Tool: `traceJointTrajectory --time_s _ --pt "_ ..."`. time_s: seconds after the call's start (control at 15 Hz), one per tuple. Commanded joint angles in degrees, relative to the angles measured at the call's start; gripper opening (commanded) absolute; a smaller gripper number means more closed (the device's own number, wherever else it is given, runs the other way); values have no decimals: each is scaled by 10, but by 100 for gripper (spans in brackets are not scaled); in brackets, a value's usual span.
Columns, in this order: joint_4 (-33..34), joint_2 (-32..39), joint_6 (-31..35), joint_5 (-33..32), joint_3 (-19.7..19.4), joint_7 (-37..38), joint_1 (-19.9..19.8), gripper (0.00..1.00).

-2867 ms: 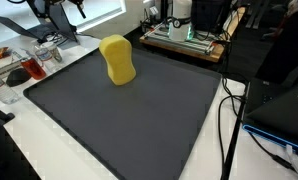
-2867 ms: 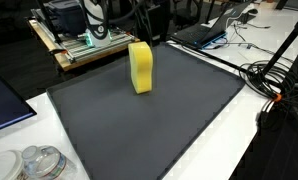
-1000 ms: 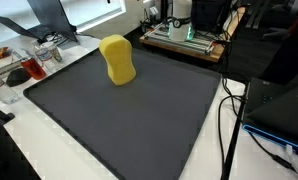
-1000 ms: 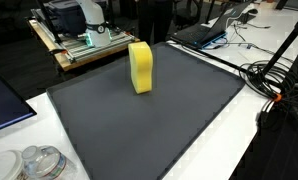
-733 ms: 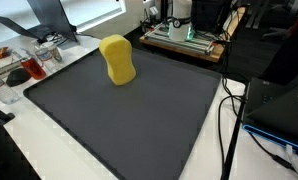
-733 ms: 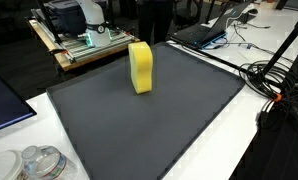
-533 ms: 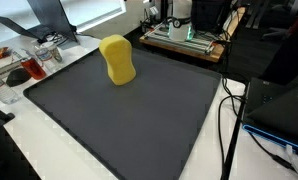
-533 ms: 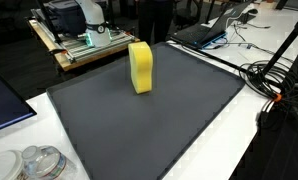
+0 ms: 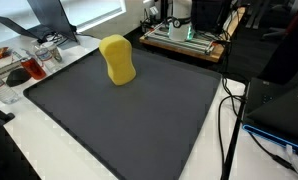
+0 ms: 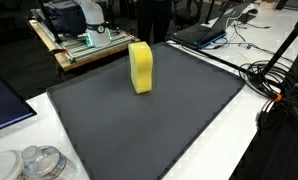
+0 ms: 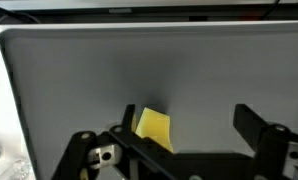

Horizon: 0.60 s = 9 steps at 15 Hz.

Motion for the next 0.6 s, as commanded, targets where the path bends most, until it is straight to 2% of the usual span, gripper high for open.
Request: traceJointTrajectory --time_s 0.0,0.27,0.4,0.47,0.53 --pt "-21 -61 -38 7 -2 58 -20 100" --pt "-19 -101 -56 -3 -5 70 -34 100" --pt "-26 -126 -38 -22 -8 36 -32 100" --pt "-7 -87 -47 -6 -5 54 -32 100" --pt "-7 -96 -47 -9 -5 49 -32 100"
